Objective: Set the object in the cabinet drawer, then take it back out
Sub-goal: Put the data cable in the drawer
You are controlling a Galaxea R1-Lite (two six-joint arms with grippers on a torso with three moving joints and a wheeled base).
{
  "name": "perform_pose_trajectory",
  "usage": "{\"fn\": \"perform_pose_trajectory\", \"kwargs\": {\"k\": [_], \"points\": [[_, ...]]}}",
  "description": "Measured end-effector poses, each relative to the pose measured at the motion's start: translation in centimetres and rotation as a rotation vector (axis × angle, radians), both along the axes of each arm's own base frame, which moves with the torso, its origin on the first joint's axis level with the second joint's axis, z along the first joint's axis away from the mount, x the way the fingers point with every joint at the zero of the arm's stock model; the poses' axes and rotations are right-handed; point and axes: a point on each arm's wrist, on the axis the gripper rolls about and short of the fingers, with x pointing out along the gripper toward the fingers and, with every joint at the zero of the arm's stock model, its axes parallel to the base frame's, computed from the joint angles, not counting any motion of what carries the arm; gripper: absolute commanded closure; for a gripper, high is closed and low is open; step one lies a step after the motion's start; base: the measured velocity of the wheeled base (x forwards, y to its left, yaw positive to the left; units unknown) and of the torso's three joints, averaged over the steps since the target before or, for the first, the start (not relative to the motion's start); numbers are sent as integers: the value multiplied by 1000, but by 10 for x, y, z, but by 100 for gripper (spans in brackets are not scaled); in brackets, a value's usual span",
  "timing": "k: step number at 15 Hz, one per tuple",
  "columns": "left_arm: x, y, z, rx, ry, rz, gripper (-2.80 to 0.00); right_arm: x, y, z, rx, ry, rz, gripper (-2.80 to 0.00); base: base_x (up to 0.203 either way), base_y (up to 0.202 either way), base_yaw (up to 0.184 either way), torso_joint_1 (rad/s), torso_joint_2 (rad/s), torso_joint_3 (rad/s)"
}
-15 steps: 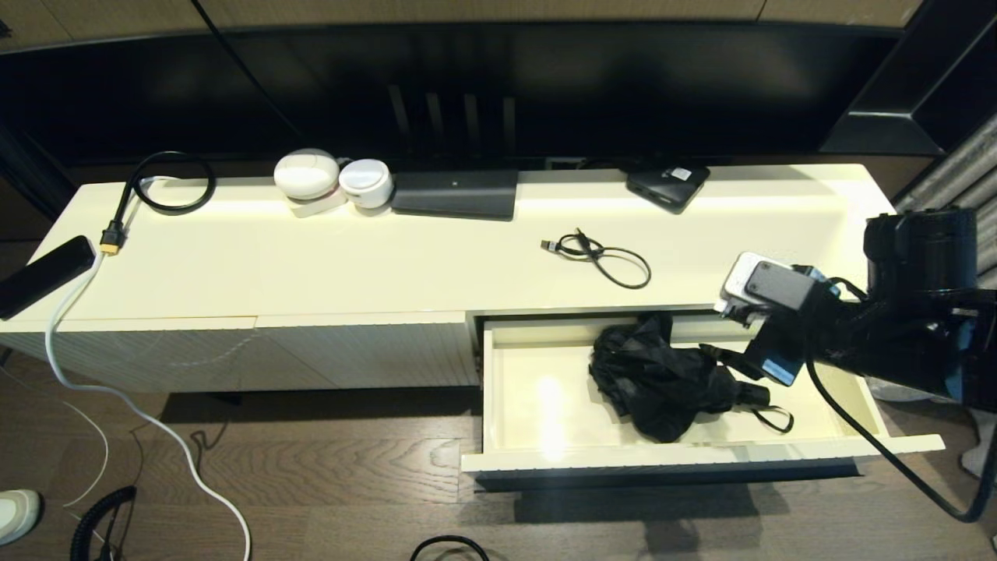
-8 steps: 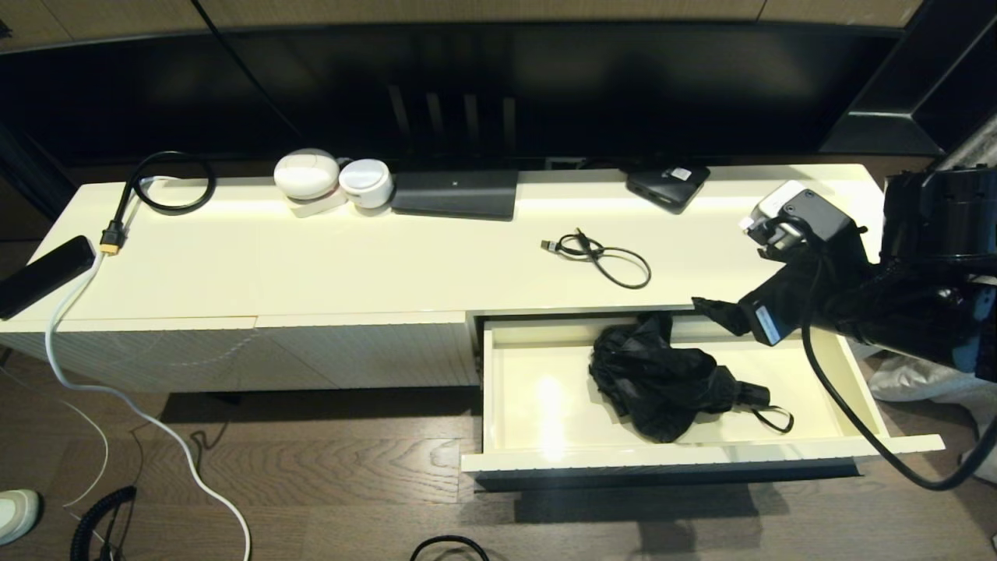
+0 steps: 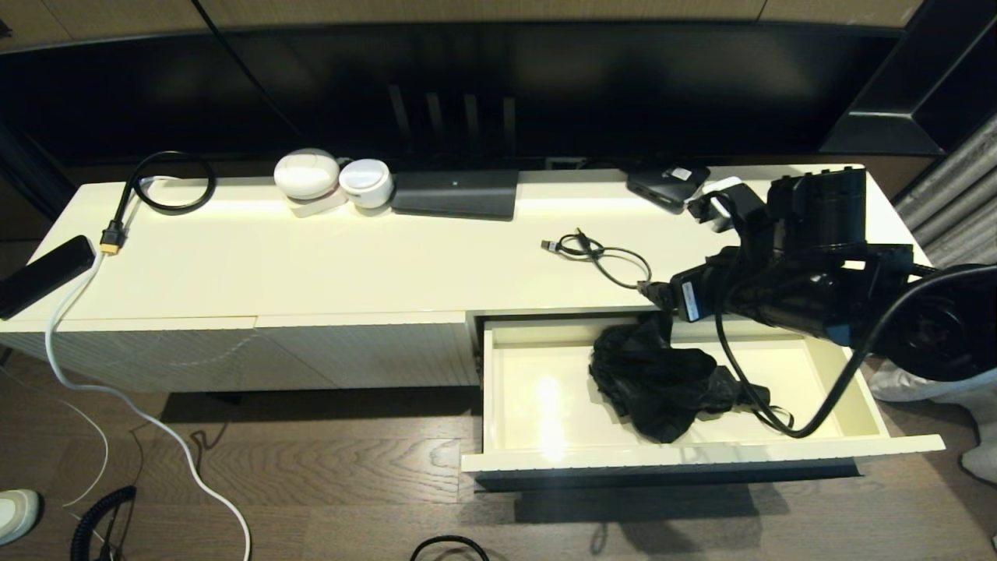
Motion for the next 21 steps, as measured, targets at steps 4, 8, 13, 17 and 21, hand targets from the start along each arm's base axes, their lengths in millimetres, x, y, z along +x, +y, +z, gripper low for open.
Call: {"fn": "perform_pose_trajectory", "kwargs": {"k": [4, 8, 13, 17, 21], "points": [[0, 0, 0, 0, 1, 0, 0, 22, 20, -12, 76, 30, -38, -280, 0, 0, 0, 0, 0, 0], [0, 0, 0, 0, 0, 0, 0, 37, 30, -25, 86, 40, -55, -280, 0, 0, 0, 0, 0, 0], [0, 0, 0, 0, 0, 0, 0, 49, 36, -35, 106, 3, -76, -280, 0, 0, 0, 0, 0, 0], [0, 0, 0, 0, 0, 0, 0, 54, 39, -38, 116, -31, -85, -280, 0, 0, 0, 0, 0, 0], [0, 0, 0, 0, 0, 0, 0, 58, 42, -44, 125, -50, -85, -280, 0, 0, 0, 0, 0, 0]]}}
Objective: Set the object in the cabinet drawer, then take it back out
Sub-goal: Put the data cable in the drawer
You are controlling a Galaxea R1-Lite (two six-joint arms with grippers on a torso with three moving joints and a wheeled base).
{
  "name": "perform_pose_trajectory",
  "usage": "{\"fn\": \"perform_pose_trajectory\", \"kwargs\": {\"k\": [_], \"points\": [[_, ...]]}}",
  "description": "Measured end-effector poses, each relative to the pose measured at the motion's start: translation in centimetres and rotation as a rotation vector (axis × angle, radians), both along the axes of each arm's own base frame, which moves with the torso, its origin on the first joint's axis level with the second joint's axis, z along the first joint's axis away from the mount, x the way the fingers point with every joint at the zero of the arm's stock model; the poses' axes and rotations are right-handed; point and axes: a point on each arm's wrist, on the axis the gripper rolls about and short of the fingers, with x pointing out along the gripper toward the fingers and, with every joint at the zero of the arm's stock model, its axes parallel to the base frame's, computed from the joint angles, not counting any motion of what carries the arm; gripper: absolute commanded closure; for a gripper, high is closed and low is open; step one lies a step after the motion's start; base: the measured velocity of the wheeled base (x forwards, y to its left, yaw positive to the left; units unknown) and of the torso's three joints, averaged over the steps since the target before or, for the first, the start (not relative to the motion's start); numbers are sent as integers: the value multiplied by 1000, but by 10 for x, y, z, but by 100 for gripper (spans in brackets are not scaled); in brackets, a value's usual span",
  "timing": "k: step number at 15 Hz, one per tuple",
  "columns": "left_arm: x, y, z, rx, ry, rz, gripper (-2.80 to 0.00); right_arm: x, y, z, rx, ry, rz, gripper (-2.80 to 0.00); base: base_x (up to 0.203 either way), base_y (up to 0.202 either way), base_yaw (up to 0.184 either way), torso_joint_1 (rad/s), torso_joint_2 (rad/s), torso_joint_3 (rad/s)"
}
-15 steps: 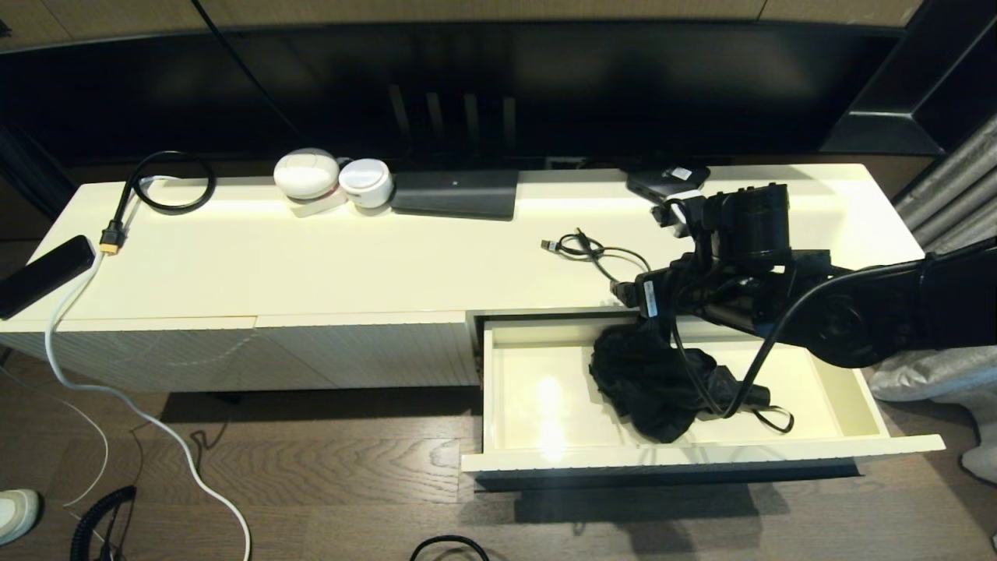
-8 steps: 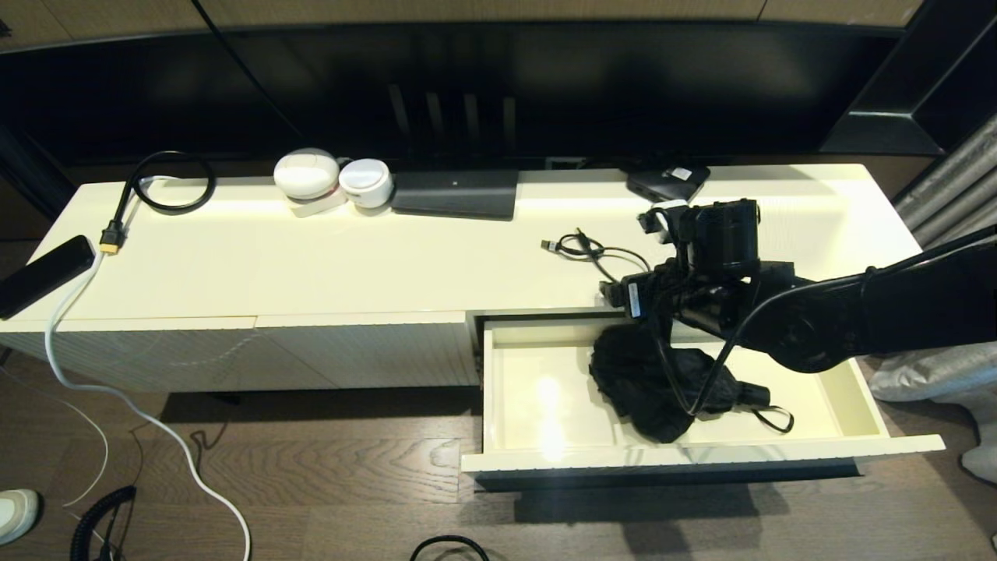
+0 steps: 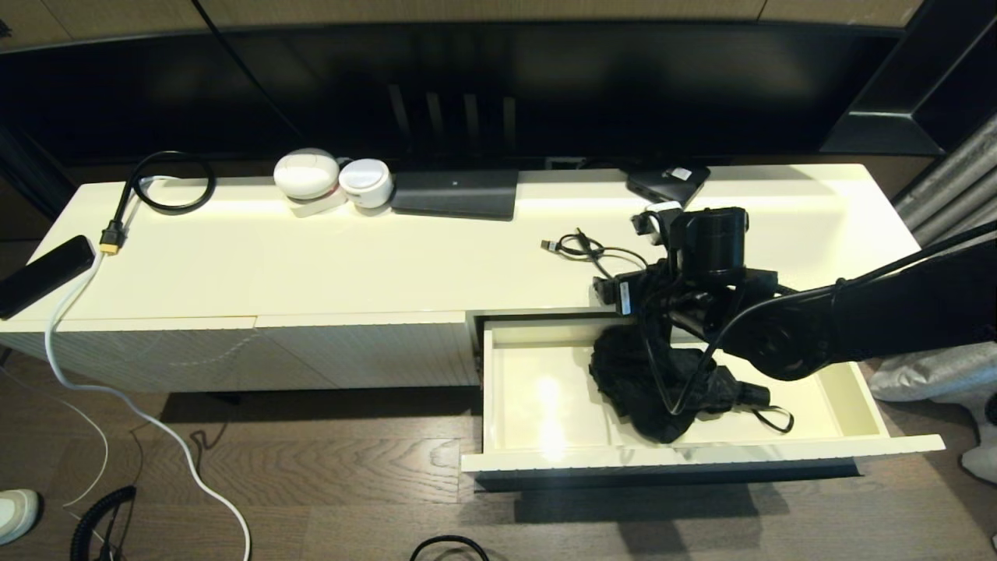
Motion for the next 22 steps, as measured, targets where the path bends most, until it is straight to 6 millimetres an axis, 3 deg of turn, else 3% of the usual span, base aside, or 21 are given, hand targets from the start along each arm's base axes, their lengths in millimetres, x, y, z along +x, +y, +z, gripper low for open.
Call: {"fn": "perform_pose_trajectory", "kwargs": {"k": [4, 13, 14, 22], "points": [[0, 0, 0, 0, 0, 0, 0, 4, 2, -8, -8, 2, -15, -280, 0, 0, 0, 0, 0, 0], [0, 0, 0, 0, 0, 0, 0, 6, 6, -7, -13, -43, -11, -280, 0, 0, 0, 0, 0, 0], [0, 0, 0, 0, 0, 0, 0, 6, 7, -7, -16, -43, -12, 0, 0, 0, 0, 0, 0, 0], [0, 0, 0, 0, 0, 0, 0, 4, 10, -12, -26, -23, -11, 0, 0, 0, 0, 0, 0, 0]]}}
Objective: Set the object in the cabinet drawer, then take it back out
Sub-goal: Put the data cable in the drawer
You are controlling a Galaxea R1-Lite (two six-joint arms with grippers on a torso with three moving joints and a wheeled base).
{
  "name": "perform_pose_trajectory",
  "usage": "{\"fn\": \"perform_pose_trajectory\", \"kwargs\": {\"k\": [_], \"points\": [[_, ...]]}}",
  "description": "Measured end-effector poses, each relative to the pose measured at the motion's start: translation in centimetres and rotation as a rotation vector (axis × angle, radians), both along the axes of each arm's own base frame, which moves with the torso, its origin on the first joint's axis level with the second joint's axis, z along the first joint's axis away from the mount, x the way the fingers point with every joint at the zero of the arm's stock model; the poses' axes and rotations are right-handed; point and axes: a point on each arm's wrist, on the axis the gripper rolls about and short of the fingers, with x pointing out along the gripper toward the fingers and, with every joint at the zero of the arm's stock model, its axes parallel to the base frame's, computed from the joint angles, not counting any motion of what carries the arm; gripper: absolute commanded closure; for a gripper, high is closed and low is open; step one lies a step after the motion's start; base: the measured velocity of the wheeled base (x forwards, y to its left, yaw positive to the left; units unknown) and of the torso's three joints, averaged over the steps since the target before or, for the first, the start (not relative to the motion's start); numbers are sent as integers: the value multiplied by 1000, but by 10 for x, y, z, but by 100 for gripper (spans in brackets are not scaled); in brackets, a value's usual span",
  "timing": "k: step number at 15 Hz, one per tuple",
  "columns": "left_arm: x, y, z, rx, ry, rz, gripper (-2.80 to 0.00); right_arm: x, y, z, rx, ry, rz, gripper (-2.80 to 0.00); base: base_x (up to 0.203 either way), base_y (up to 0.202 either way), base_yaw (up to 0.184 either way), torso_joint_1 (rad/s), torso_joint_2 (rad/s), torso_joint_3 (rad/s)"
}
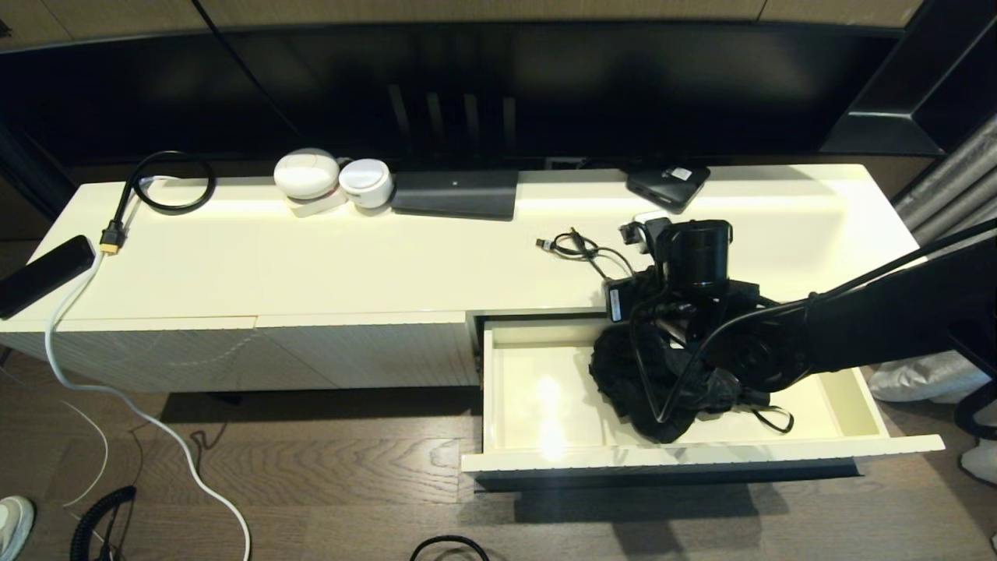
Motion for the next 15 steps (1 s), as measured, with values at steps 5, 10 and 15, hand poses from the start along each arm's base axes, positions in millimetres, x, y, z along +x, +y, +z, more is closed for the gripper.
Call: {"fn": "perform_pose_trajectory", "kwargs": {"k": [5, 10, 15], "points": [[0, 0, 0, 0, 1, 0, 0, -1, 3, 2, 2, -7, 2, 0, 0, 0, 0, 0, 0, 0], [0, 0, 0, 0, 0, 0, 0, -10, 5, 14, -1, -32, 3, 0, 0, 0, 0, 0, 0, 0], [0, 0, 0, 0, 0, 0, 0, -45, -13, 32, -79, -38, 23, 0, 0, 0, 0, 0, 0, 0]]}}
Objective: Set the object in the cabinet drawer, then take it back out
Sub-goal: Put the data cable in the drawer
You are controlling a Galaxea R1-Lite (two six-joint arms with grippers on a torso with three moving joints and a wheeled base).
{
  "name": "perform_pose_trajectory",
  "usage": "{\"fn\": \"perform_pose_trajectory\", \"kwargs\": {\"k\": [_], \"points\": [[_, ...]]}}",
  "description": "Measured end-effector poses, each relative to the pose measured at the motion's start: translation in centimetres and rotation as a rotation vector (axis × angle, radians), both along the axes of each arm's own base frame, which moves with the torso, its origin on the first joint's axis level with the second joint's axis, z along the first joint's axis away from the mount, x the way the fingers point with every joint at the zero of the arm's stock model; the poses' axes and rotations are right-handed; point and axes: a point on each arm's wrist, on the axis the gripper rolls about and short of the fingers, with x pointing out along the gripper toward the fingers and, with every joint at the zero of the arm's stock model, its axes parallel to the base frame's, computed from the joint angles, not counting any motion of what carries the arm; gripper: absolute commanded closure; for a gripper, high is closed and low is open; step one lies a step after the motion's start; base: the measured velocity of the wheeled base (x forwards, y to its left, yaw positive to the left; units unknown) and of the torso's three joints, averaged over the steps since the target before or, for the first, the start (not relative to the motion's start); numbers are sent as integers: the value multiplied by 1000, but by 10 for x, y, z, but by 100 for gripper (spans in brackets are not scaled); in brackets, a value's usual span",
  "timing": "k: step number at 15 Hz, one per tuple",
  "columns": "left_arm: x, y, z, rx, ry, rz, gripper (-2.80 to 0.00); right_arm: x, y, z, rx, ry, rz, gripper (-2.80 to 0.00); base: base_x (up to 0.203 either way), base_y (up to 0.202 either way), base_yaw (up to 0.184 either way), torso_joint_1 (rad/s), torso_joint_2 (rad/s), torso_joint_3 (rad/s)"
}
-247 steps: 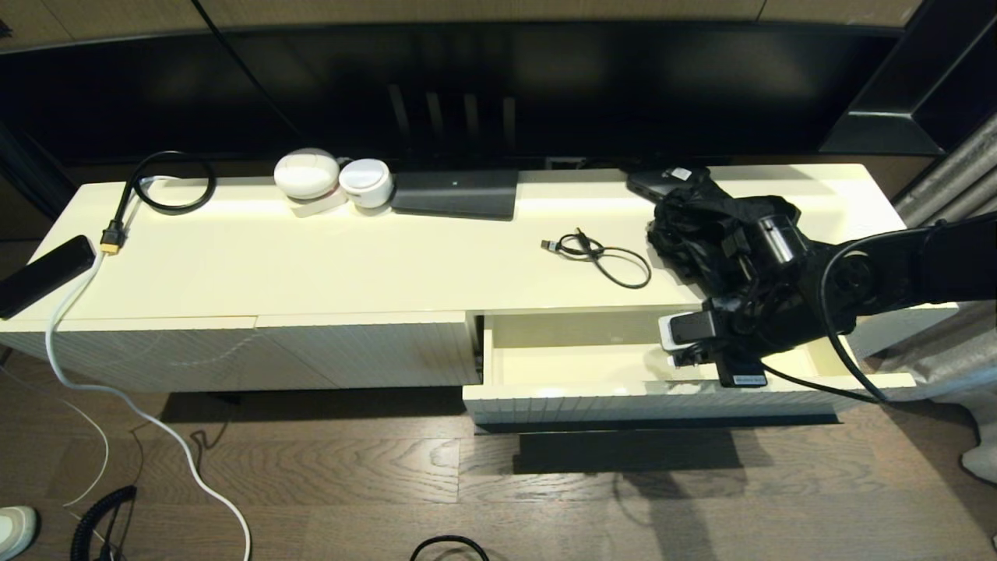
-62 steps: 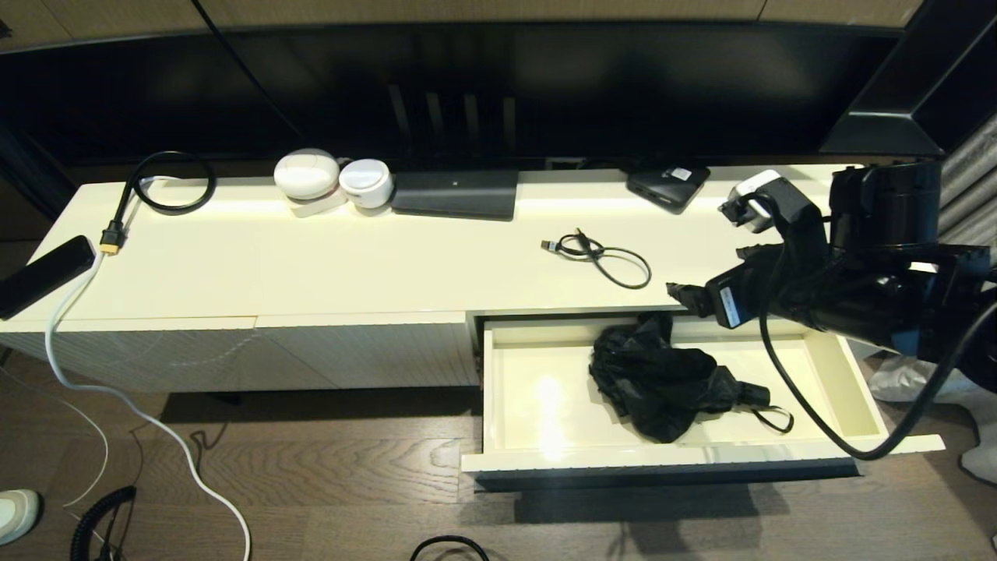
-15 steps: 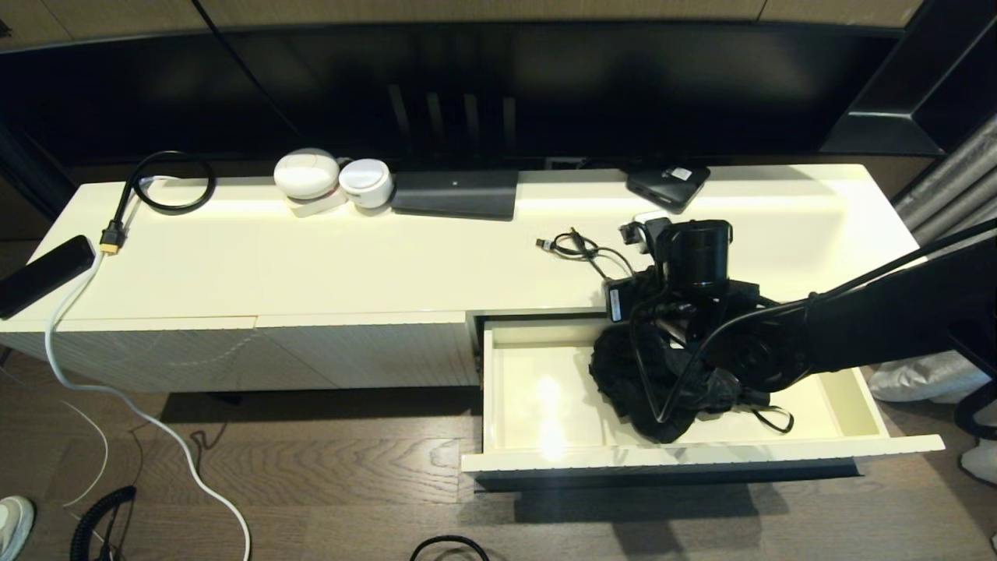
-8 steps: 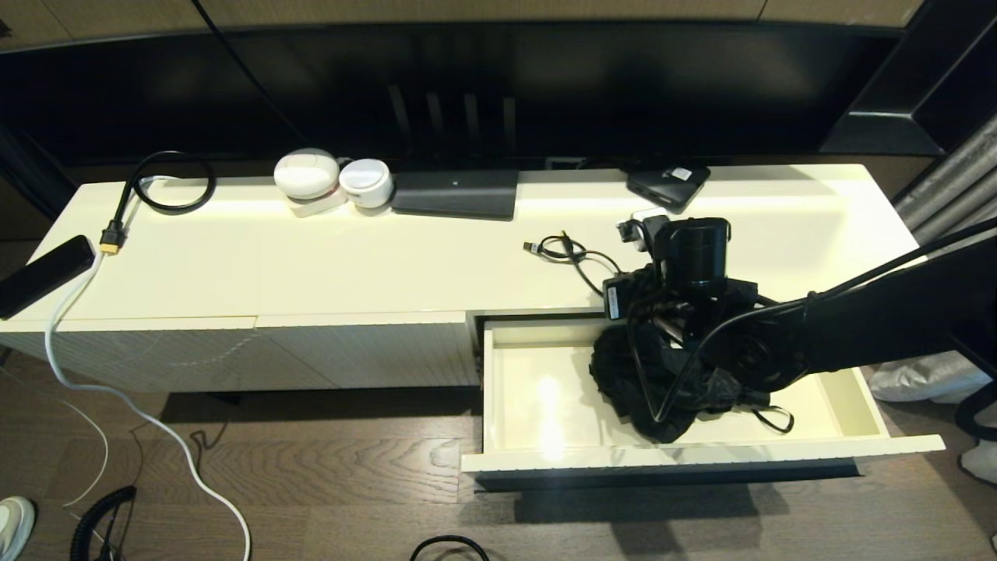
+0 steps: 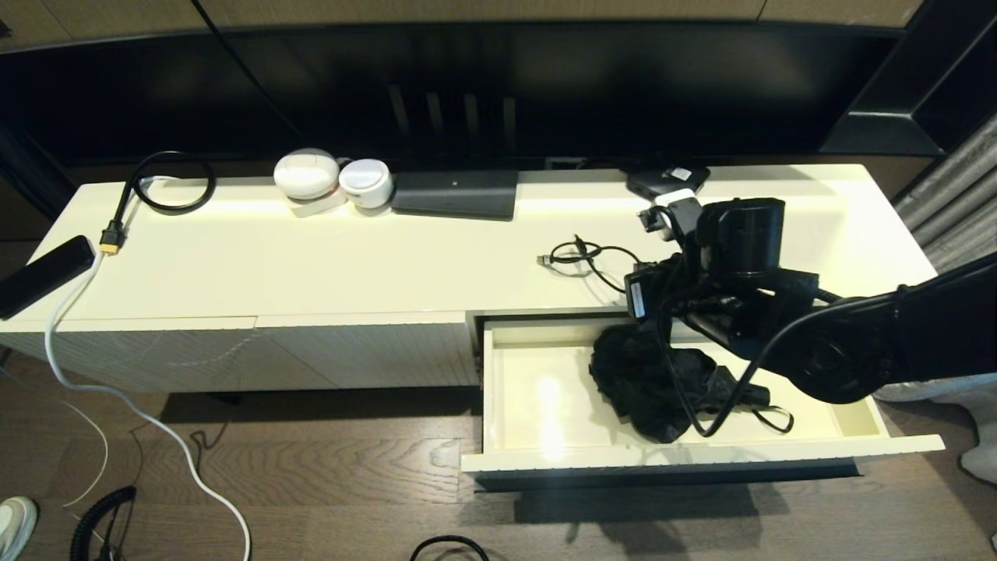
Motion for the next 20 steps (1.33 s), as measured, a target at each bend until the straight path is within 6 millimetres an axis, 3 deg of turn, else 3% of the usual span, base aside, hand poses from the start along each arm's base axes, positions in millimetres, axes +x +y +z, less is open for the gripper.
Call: {"fn": "perform_pose_trajectory", "kwargs": {"k": [8, 11, 16, 20], "points": [[0, 0, 0, 0, 0, 0, 0, -82, -69, -14, -85, 209, -18, 0, 0, 0, 0, 0, 0, 0], [0, 0, 0, 0, 0, 0, 0, -105, -84, -19, -76, 241, 4, 0, 0, 0, 0, 0, 0, 0], [0, 0, 0, 0, 0, 0, 0, -111, -85, -23, -66, 253, 14, 0, 0, 0, 0, 0, 0, 0], [0, 0, 0, 0, 0, 0, 0, -92, -77, -31, -63, 264, 23, 0, 0, 0, 0, 0, 0, 0]]}}
